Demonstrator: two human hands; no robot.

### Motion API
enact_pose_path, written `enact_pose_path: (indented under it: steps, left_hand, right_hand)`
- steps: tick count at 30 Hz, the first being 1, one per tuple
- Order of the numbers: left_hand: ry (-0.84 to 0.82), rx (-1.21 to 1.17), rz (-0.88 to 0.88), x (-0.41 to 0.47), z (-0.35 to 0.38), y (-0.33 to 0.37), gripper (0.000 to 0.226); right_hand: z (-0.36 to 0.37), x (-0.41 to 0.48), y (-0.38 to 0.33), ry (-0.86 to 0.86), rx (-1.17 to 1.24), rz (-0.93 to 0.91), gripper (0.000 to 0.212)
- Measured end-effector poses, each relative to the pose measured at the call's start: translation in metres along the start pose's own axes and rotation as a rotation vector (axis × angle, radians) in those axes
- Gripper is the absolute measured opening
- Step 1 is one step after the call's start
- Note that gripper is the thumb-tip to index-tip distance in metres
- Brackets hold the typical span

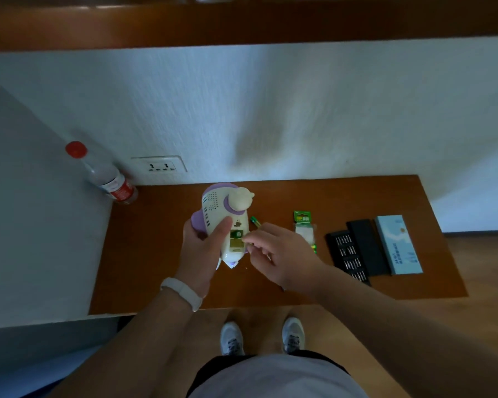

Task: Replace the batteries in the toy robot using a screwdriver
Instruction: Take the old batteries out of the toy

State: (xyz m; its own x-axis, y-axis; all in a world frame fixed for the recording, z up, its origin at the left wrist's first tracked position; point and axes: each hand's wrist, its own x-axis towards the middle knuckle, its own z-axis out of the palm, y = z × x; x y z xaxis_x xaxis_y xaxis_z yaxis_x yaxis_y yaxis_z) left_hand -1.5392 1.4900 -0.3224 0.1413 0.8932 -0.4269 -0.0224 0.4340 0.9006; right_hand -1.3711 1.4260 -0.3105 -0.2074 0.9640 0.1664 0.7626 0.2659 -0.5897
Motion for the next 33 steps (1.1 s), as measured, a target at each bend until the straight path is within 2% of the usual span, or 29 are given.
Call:
enact_pose_path:
  steps: [2,7,11,20,27,33]
  left_hand:
    - [-0.047,0.053,-0.037,0.000,0.003,0.002,0.072]
    - [-0.153,0.128,-0.091,-0.007,0.008,0.004,0.047]
    - [-0.169,0.146,-0.103,-0.013,0.011,0.004,0.044]
    - [-0.164,0.243,-0.073,-0.016,0.007,0.000,0.048]
    - [-0.137,0.276,-0.048,-0.020,0.000,-0.006,0.041]
    - [-0.106,0.167,-0.071,-0.016,-0.016,-0.018,0.041]
  right_hand:
    - [-0.005,0.000,0.000,-0.078,-0.103,-0.067,0.031]
    - [-0.017,-0.004,0.004,-0.222,-0.264,-0.121,0.039]
    - [-0.027,-0.006,0.002,-0.270,-0.338,-0.180,0.041]
    - [-0.033,-0.004,-0.006,-0.419,-0.267,-0.168,0.036]
    - [-0.020,-0.006,-0.004,-0.380,-0.204,-0.202,0.025]
    - [-0.007,-0.007,-0.003,-0.242,-0.122,-0.138,0.021]
